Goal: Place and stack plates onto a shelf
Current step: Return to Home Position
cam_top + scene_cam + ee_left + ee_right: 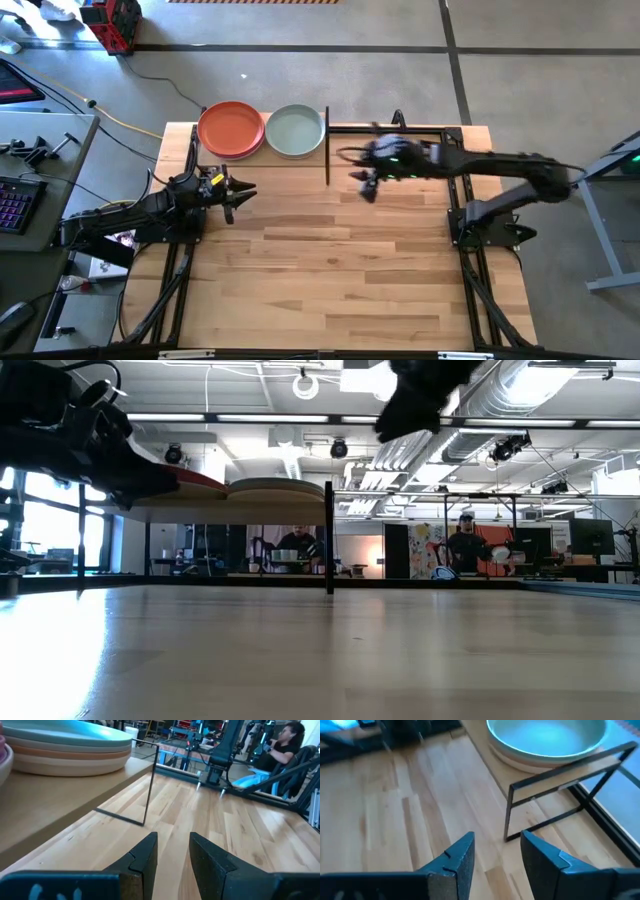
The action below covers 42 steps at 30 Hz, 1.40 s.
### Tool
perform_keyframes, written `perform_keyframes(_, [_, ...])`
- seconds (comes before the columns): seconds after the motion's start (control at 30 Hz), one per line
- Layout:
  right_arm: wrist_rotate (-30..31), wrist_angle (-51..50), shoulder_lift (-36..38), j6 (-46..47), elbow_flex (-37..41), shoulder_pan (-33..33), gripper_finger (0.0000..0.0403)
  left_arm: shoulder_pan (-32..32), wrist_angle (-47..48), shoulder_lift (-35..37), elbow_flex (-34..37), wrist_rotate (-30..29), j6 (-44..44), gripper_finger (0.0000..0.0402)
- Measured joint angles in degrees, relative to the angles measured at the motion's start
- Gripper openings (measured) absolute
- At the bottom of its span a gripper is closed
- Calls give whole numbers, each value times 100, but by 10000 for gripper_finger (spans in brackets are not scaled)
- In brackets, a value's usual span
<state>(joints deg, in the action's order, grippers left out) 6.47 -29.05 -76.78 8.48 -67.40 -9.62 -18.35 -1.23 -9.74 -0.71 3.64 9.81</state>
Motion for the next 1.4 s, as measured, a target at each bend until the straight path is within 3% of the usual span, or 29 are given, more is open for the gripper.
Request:
perform_keyframes(0.3, [193, 2153, 2588, 211, 3020, 232, 140, 0, 0, 0, 0, 2, 2, 101])
perform_keyframes(0.57, [182, 3019, 3934, 899, 4875, 371, 140, 0, -1, 0, 0, 2, 4, 101])
perform_keyframes(0.9, [163, 3290, 4624, 1100, 5751, 462, 140, 0, -2, 0, 0, 2, 4, 101])
perform_keyframes(1.4, [171, 3313, 4651, 1178, 6407, 460, 140, 0, -2, 0, 0, 2, 4, 101])
